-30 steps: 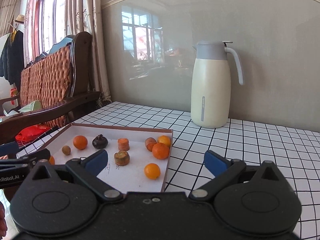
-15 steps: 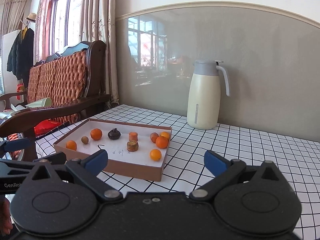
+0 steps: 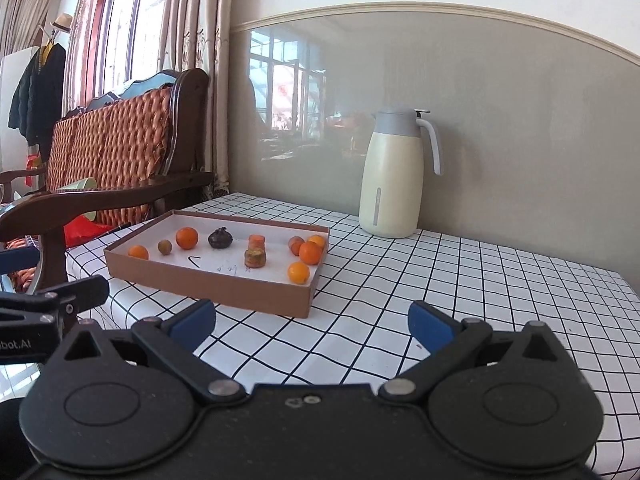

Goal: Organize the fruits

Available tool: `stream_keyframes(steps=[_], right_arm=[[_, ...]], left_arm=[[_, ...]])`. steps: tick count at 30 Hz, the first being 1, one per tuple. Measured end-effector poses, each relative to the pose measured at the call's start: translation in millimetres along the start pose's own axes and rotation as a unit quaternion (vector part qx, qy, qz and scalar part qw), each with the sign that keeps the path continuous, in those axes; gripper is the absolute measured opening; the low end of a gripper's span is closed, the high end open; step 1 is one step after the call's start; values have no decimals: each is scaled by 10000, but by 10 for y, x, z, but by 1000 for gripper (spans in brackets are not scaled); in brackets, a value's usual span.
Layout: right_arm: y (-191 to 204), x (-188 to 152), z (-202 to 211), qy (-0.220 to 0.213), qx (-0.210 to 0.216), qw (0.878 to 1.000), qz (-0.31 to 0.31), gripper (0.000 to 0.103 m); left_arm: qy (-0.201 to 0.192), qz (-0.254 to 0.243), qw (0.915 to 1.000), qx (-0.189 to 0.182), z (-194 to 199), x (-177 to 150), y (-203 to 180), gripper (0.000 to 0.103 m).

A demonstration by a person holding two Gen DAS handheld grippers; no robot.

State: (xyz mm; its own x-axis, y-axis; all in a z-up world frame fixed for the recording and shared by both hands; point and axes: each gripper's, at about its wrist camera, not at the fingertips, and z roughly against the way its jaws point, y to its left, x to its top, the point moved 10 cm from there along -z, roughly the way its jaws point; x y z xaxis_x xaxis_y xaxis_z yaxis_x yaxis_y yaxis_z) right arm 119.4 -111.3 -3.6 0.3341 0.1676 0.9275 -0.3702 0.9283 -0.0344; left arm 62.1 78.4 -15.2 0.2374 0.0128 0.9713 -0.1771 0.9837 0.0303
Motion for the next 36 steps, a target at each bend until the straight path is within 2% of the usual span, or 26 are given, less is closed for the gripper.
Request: stream_keyframes(steps=[4, 13, 36], right_arm=[[-55, 17, 78, -211, -31, 9997, -104, 97], [-85, -23, 28, -56, -96, 9998, -138, 97], [-88, -42, 41, -46, -132, 9999, -77, 97]], left_arm=[[-147, 13, 9999, 33, 33, 3, 1, 103], [-176, -38, 9998, 13, 26, 7, -3, 103], [-179, 5, 9998, -1, 19, -12, 3, 103]])
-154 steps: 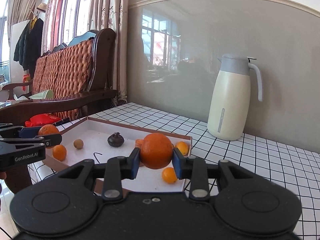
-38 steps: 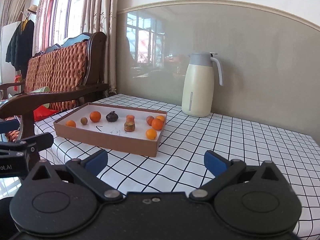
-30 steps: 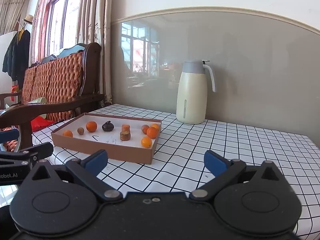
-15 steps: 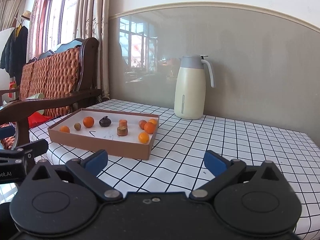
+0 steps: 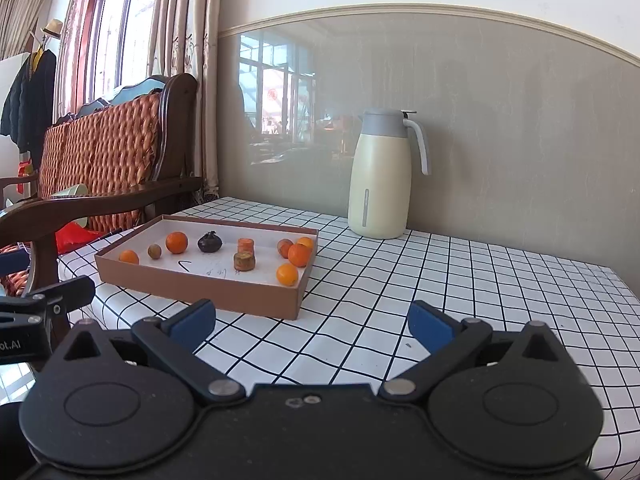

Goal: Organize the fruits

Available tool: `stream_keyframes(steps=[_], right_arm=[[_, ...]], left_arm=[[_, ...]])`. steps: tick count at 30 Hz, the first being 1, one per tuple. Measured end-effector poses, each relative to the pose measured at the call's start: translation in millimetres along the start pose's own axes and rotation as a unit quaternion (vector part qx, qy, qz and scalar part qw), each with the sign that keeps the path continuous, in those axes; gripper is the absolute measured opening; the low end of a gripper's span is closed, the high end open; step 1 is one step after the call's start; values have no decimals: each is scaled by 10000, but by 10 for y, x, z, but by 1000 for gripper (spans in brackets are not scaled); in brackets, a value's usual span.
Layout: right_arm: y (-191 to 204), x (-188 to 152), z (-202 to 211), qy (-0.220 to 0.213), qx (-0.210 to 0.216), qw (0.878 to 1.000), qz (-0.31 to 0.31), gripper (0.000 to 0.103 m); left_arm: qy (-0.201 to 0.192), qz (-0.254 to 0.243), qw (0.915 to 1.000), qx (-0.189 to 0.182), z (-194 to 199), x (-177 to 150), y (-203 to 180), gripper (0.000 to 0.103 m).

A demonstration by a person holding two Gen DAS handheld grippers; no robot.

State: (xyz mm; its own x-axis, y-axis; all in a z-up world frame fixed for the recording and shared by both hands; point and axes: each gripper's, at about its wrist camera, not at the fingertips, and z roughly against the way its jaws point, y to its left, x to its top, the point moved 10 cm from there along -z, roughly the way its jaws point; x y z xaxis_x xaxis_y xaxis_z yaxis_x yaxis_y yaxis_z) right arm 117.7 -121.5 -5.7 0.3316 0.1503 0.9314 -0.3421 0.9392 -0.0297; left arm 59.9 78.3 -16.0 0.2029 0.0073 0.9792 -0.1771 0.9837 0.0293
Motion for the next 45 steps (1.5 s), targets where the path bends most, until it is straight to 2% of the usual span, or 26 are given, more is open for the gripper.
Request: stream_keyframes(steps=[45], right_arm=[[-1, 13, 19, -33, -26, 10000, 53, 97]], left_arm=[[-32, 23, 10000, -3, 4, 0, 12, 103]])
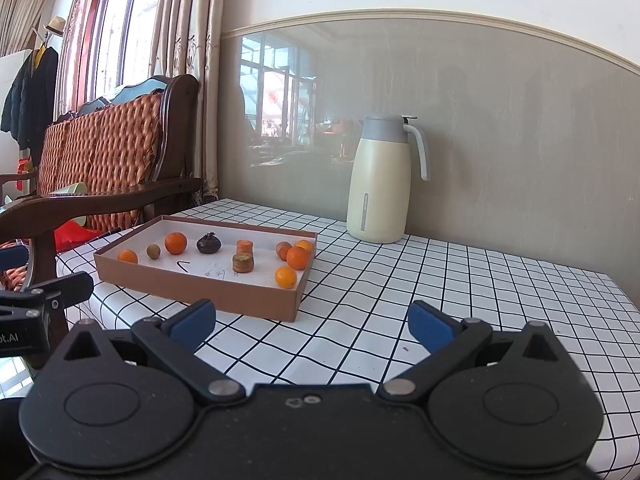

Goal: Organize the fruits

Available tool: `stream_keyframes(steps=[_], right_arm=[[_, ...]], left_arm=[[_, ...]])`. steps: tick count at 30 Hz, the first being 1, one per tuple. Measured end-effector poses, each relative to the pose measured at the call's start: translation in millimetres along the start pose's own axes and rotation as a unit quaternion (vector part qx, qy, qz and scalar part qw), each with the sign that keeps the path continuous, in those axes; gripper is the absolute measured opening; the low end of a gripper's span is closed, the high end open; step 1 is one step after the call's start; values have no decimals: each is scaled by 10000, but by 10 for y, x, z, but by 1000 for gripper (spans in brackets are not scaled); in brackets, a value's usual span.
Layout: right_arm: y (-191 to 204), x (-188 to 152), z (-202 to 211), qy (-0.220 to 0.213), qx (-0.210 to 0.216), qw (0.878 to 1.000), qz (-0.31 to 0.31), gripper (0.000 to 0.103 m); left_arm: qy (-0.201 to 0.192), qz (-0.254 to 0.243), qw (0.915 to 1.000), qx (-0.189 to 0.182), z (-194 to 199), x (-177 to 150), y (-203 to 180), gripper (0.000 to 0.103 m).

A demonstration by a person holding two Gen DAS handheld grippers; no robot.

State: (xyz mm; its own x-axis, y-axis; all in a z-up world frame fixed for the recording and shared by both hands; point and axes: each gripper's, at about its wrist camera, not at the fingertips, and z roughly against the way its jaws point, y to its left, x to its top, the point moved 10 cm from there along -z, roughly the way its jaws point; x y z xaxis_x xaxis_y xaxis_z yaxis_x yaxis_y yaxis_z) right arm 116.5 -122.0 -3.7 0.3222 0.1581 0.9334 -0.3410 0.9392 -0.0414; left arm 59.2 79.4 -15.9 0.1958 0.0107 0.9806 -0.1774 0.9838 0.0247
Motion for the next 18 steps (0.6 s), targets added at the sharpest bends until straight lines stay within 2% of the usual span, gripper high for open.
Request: stream_keyframes(steps=[18], right_arm=[[2, -2, 2, 2, 2, 10000, 16, 97]], left_arm=[[-63, 0, 10000, 14, 17, 5, -9, 103]])
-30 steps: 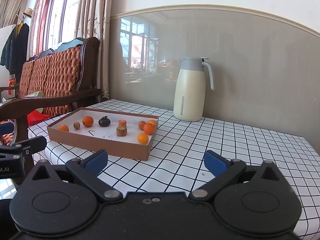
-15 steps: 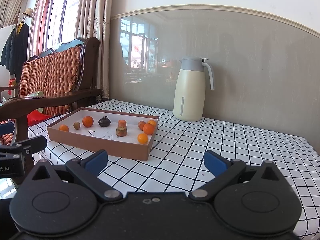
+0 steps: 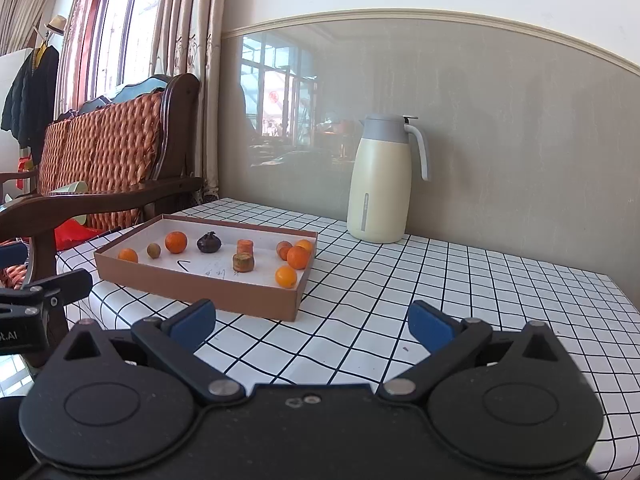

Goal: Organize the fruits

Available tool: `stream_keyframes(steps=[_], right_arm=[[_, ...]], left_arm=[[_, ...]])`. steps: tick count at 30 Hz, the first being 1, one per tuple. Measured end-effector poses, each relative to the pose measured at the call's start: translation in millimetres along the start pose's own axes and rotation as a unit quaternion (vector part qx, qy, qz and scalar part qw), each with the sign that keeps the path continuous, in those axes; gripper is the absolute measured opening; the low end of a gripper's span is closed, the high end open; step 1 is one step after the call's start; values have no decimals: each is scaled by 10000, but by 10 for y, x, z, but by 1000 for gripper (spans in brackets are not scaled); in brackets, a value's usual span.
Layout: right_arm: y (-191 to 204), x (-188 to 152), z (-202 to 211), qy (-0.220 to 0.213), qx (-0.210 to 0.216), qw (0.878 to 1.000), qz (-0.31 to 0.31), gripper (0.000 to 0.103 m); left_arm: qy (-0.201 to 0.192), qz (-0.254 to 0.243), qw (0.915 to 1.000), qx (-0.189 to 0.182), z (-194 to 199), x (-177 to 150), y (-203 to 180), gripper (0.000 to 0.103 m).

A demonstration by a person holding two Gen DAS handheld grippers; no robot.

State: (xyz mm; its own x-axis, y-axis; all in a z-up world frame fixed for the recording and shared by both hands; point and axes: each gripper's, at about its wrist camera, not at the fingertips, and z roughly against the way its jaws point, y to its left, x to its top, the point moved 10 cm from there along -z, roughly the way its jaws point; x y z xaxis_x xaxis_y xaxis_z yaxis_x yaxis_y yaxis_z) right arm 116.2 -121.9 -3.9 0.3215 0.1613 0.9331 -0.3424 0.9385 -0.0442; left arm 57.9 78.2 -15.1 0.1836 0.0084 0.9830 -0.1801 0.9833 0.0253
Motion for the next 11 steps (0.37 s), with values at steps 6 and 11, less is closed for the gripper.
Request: stream_keyframes(steps=[6, 11], right_arm=[[-5, -1, 0, 2, 2, 10000, 2, 97], [6, 4, -1, 6, 0, 10000, 5, 97]], left_arm=[[-163, -16, 9999, 27, 48, 30, -3, 103], [-273, -21, 9996, 57, 94, 44, 2, 103]])
